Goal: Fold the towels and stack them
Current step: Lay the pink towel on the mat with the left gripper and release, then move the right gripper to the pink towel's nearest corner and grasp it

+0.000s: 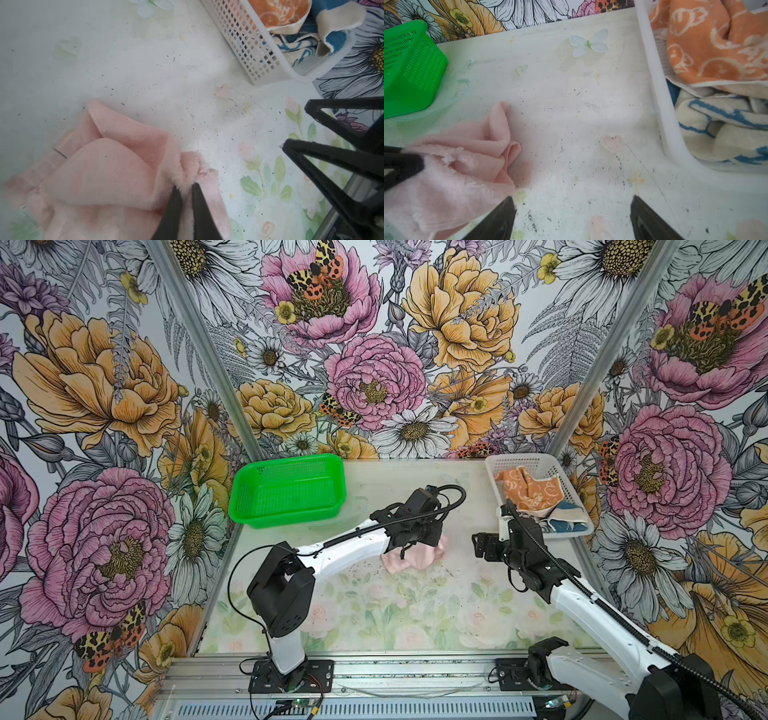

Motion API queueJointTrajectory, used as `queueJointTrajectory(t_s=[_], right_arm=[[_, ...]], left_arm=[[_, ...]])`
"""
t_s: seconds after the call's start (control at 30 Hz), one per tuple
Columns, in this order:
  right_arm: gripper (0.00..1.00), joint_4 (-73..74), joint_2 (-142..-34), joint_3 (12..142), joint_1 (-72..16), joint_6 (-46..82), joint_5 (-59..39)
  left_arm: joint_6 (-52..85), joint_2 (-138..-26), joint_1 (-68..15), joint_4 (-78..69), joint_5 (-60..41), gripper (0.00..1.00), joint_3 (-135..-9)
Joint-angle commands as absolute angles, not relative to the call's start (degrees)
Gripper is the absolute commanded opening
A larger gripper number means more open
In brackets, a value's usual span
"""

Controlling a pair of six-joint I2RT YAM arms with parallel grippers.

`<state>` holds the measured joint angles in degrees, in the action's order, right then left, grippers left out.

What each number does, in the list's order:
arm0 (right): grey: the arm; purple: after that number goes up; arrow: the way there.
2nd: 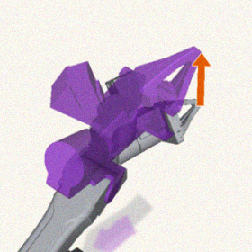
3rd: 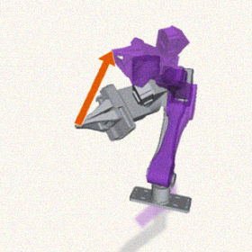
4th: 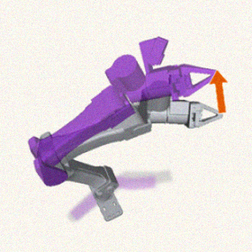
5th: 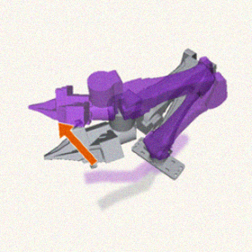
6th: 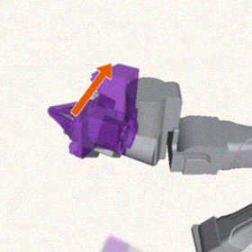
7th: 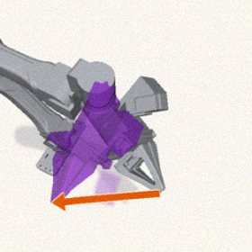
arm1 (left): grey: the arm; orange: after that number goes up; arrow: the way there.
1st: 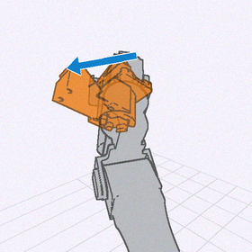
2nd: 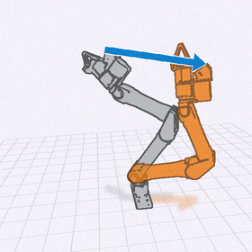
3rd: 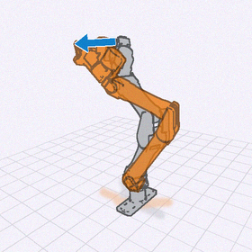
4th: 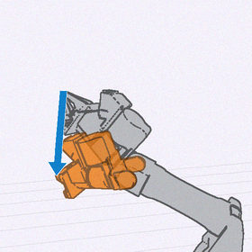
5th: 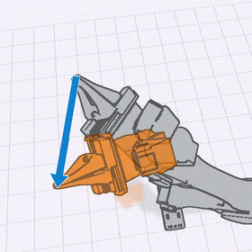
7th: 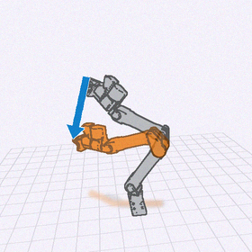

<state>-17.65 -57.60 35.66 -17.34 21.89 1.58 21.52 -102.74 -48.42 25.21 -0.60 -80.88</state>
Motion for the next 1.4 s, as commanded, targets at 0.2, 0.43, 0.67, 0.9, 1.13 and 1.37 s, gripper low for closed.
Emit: queueJointTrajectory(t_s=[0.2,0.43,0.67,0.9,1.13,1.37], right_arm=[[0.87,-18.01,-56.33,32.8,-19.49,25.26,-2.66],[0.85,-17.97,-58.19,32.78,-29.95,26.5,-2.64],[0.84,-16.65,-66.08,34.5,-44.67,29.49,3.01],[0.84,-11.13,-78.16,38.3,-52.76,31.28,7.96],[0.78,-9.6,-86.23,43.25,-55.32,33.12,15.23],[0.66,-9.71,-91.4,46.14,-55.32,33.76,19.9]], left_arm=[[21.53,-90.21,-47.21,13.02,1.54,0.6,-70.93],[27.22,-80.87,-42.88,17.37,7.41,0.59,-57.95],[31.47,-75.71,-38.46,16.26,6.32,0.55,-48.24],[32.93,-72.83,-33.29,12.24,1.06,0.5,-42.04],[34.56,-70.93,-32.19,12.77,3.13,0.49,-39.61],[35.84,-67.8,-30.25,11.2,2.55,0.49,-36.58]])
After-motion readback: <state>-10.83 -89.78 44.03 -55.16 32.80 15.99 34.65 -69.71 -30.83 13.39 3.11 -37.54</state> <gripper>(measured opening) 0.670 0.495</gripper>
